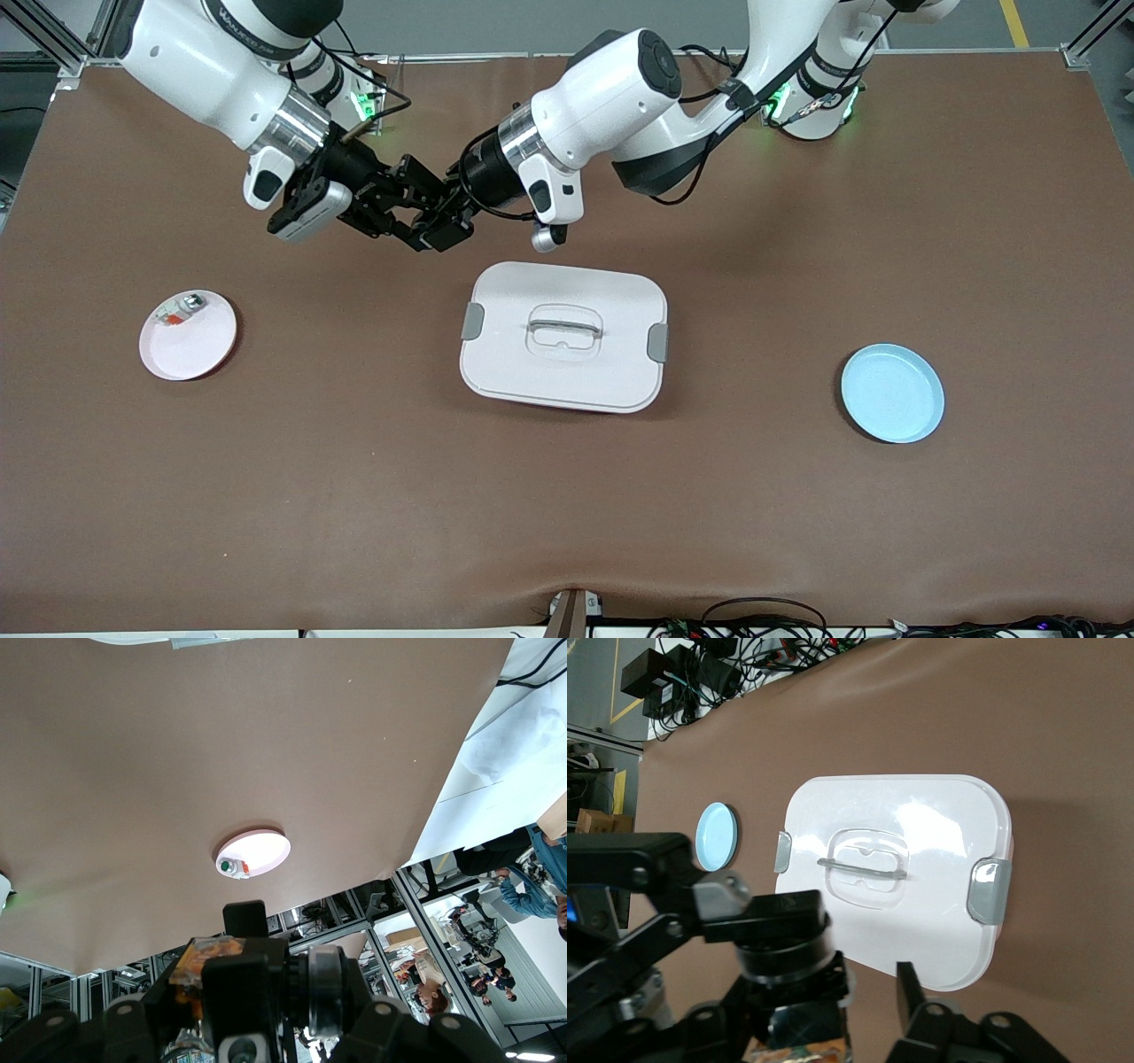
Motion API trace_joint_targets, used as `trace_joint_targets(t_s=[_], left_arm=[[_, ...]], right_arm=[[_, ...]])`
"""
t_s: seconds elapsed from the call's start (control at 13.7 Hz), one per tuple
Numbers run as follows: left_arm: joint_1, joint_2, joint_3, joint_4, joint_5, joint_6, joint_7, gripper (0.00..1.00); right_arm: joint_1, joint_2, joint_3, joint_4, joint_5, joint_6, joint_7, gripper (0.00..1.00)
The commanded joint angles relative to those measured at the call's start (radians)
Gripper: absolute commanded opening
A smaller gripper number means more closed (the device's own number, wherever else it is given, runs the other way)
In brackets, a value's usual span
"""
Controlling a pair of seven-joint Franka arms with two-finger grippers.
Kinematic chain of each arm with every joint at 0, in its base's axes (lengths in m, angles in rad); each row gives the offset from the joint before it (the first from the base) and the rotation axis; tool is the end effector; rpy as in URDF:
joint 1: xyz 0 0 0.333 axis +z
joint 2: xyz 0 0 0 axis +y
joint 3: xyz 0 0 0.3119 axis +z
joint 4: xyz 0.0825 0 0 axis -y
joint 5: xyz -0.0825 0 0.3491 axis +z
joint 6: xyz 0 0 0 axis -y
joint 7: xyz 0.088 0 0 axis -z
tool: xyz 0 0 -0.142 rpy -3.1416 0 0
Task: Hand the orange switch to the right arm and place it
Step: 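Close the right gripper on the orange switch beside the left gripper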
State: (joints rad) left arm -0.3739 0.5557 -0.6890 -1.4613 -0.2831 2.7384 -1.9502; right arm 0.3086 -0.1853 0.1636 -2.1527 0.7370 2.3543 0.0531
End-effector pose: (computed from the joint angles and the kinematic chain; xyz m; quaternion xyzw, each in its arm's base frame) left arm 0.4585 -0.5715 0.4965 0.6995 0.5507 -0.2153 0.4014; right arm 0.4469 0.2615 0.5048 -0.9411 0.0037 -0.1014 0.3224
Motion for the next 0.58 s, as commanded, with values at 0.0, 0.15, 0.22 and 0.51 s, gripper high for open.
trace_joint_targets(t_s=[0.0, 0.15, 0.22, 0.51], left_arm=[[-0.014, 0.006, 0.008, 0.022, 0.001, 0.012, -0.015, 0.28], [-0.014, 0.006, 0.008, 0.022, 0.002, 0.014, -0.015, 0.28], [-0.014, 0.006, 0.008, 0.022, 0.002, 0.014, -0.015, 0.28], [-0.014, 0.006, 0.008, 0.021, 0.002, 0.012, -0.015, 0.28]], right_arm=[[0.003, -0.005, -0.004, 0.005, -0.018, -0.013, 0.01, 0.63], [-0.002, -0.011, -0.007, 0.011, -0.018, -0.053, 0.013, 0.62], [-0.005, -0.016, -0.007, 0.011, -0.018, -0.062, 0.013, 0.62], [-0.006, -0.029, -0.015, 0.011, -0.018, -0.082, 0.01, 0.61]])
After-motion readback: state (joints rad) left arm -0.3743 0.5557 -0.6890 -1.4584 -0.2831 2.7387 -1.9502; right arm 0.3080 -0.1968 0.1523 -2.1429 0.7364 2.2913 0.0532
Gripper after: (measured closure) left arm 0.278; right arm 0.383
